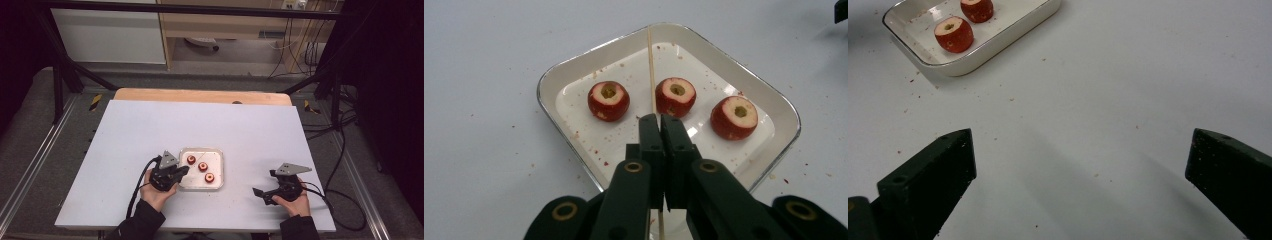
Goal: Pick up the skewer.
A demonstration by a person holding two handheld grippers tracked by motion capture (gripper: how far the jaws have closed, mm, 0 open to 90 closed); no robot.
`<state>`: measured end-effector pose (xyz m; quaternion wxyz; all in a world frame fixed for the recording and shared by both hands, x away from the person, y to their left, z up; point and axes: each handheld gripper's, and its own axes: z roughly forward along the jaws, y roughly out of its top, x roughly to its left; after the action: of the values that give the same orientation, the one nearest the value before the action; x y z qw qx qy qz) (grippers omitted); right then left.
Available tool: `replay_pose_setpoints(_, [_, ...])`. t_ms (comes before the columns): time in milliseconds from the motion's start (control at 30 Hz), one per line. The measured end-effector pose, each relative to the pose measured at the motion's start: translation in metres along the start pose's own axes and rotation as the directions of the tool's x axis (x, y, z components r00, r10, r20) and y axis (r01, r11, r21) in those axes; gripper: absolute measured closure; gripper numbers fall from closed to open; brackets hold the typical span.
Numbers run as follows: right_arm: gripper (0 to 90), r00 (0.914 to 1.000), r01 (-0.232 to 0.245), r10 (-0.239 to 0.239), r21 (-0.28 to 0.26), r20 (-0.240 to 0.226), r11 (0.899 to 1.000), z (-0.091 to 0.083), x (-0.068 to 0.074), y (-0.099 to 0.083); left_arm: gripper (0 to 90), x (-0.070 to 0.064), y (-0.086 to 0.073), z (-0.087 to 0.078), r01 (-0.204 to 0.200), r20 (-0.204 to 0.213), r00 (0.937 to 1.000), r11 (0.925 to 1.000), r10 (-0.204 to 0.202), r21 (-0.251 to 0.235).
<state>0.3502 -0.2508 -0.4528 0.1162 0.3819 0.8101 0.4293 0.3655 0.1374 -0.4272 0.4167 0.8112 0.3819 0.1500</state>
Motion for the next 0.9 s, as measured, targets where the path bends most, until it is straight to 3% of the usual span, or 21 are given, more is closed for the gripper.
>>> replay_pose_setpoints(167, [0.4, 0.9994, 0.018, -0.018, 0.012, 0.031, 1.0, 0.003, 0.005, 0.003, 88.5, 0.0, 0.0, -0.001, -0.027, 0.027, 0.9993, 0.9996, 0.027, 0.006])
replay_pose_setpoints(500, [0.7, 0.9952, 0.085, -0.087, 0.032, 0.046, 0.996, 0.009, 0.019, 0.012, 88.5, -0.006, 0.0, -0.001, -0.067, 0.063, 0.9959, 0.9976, 0.066, 0.016])
replay_pose_setpoints(567, [1.1, 0.9908, 0.12, -0.123, 0.039, 0.057, 0.992, 0.01, 0.024, 0.015, 88.5, -0.008, 0.0, -0.001, -0.077, 0.072, 0.9945, 0.9969, 0.076, 0.015])
replay_pose_setpoints(733, [1.6, 0.9853, 0.158, -0.16, 0.038, 0.059, 0.987, 0.012, 0.03, 0.02, 88.5, -0.013, 0.002, -0.002, -0.105, 0.095, 0.9901, 0.9943, 0.103, 0.015])
replay_pose_setpoints(900, [2.2, 0.9683, 0.234, -0.239, 0.069, 0.073, 0.97, 0.017, 0.041, 0.027, 88.5, -0.019, 0.006, -0.004, -0.132, 0.119, 0.9844, 0.9911, 0.13, 0.013])
